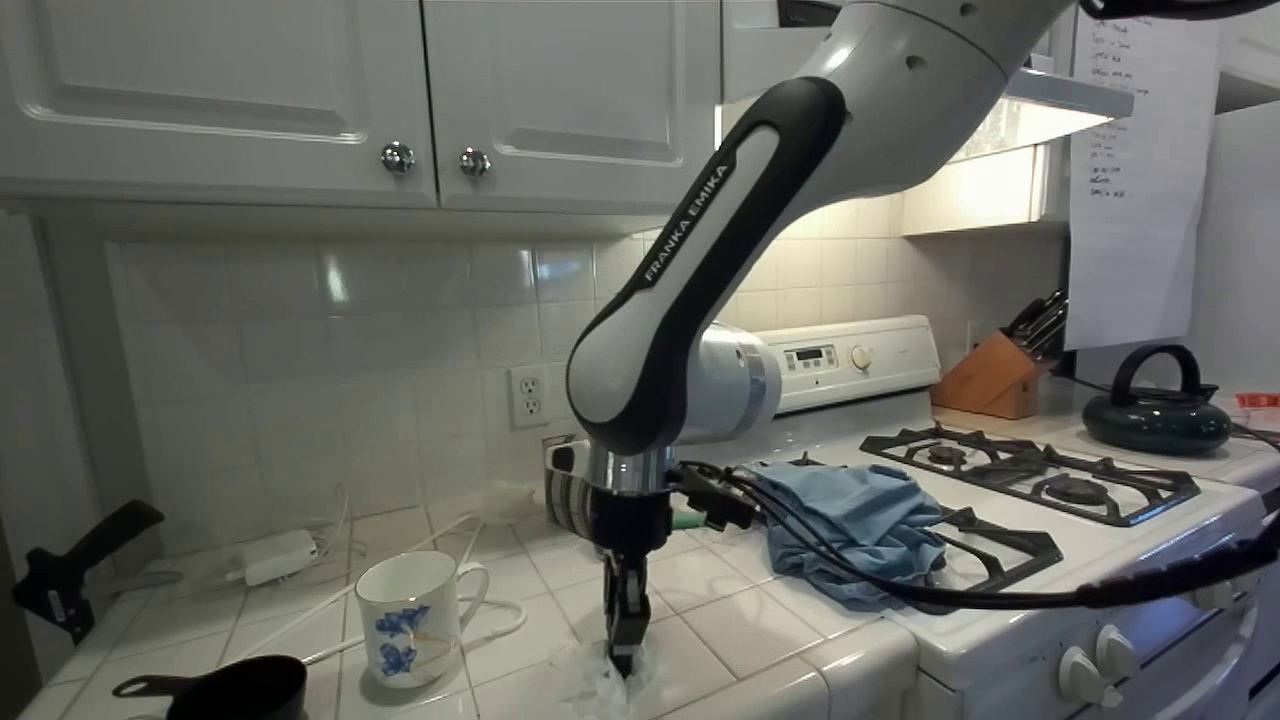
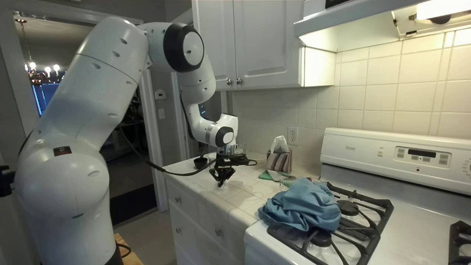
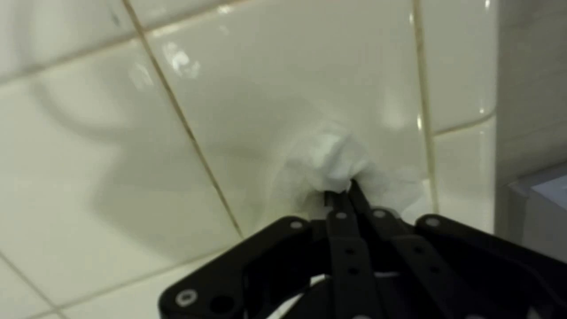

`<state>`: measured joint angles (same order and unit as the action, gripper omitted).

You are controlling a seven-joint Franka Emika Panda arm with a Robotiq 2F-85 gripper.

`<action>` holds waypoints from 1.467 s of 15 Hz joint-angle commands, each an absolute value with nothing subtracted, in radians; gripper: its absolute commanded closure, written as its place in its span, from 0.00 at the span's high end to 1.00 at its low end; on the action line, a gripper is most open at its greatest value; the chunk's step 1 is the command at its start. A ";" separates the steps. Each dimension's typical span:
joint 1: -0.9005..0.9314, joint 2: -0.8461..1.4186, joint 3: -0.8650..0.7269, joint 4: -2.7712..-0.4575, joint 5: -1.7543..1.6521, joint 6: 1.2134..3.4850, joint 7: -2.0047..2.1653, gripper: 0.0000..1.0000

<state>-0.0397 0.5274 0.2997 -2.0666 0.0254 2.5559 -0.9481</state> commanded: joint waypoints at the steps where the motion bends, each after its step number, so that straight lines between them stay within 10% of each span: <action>1: -0.063 0.459 0.224 -2.187 0.034 2.700 -0.866 0.00; 10: 0.007 0.508 -0.018 -2.212 -0.086 3.031 -0.449 0.00; 22: 0.363 0.687 -0.334 -1.880 -0.144 2.938 0.150 0.00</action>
<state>0.3221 0.7076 -0.3051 -1.8891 -0.1059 2.9562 0.0724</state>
